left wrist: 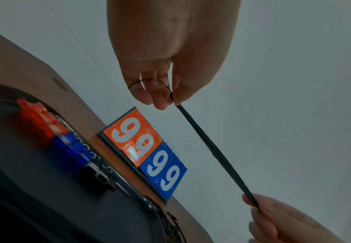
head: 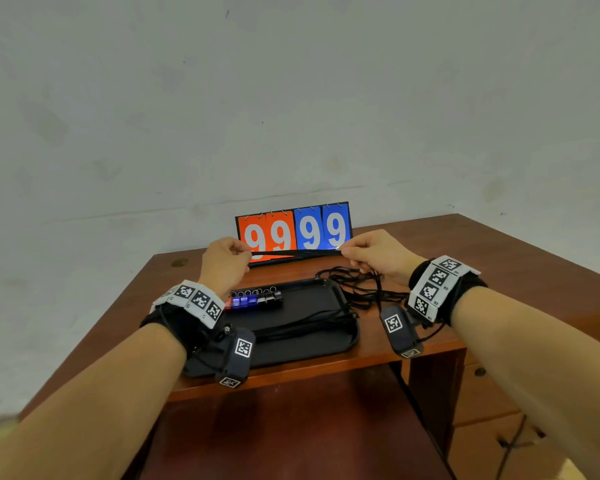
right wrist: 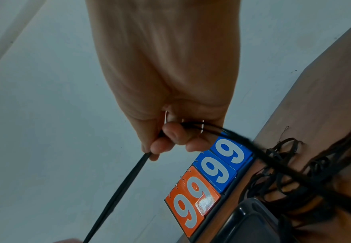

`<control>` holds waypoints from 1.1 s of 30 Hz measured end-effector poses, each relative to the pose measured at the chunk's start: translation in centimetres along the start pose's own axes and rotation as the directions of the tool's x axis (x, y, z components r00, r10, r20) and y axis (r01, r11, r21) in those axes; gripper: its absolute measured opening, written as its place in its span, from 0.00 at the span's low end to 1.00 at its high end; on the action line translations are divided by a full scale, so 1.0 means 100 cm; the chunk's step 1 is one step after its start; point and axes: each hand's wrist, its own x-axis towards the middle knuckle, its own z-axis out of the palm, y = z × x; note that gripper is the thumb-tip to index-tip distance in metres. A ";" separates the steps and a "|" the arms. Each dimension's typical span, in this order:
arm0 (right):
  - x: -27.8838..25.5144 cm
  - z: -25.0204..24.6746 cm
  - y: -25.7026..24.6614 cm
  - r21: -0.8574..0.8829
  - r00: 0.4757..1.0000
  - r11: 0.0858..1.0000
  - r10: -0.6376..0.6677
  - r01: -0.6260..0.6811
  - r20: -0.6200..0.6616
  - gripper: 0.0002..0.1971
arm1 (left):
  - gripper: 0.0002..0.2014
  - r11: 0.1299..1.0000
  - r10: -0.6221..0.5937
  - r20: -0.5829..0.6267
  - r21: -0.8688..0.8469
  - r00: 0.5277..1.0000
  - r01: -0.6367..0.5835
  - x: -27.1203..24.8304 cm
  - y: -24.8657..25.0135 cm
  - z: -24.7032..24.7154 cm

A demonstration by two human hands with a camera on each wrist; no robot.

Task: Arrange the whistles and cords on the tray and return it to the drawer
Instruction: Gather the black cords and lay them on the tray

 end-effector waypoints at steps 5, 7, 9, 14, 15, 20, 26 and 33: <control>0.002 0.006 0.003 -0.007 1.000 1.000 0.020 -0.020 0.013 0.07 | 0.05 0.996 -0.030 -0.042 0.077 0.999 0.033 -0.001 -0.028 -0.035; 0.003 0.010 0.006 -0.003 0.999 0.999 0.042 -0.042 0.018 0.07 | 0.06 0.992 -0.046 -0.052 0.117 0.998 0.052 -0.001 -0.041 -0.049; 0.002 0.012 0.011 -0.012 0.997 0.998 0.069 -0.069 0.029 0.06 | 0.09 0.984 -0.063 -0.067 0.165 0.996 0.073 -0.002 -0.056 -0.062; -0.003 0.018 0.021 -0.018 0.992 0.993 0.121 -0.121 0.037 0.07 | 0.10 0.962 -0.126 -0.053 0.239 0.991 0.136 -0.007 -0.087 -0.090; -0.004 0.021 0.022 -0.007 0.991 0.992 0.126 -0.126 0.036 0.07 | 0.10 0.957 -0.128 -0.049 0.256 0.991 0.136 -0.008 -0.092 -0.094; -0.003 0.033 0.031 -0.098 0.980 0.977 0.195 -0.190 0.044 0.06 | 0.07 0.919 -0.136 0.016 0.376 0.991 0.120 -0.017 -0.114 -0.105; 0.001 0.043 0.046 -0.209 0.963 0.941 0.270 -0.266 -0.008 0.05 | 0.05 0.873 -0.173 0.066 0.472 0.983 0.122 -0.024 -0.130 -0.105; 0.001 0.050 0.059 -0.245 0.947 0.915 0.319 -0.321 -0.048 0.05 | 0.05 0.845 -0.192 0.099 0.523 0.977 0.113 -0.028 -0.139 -0.102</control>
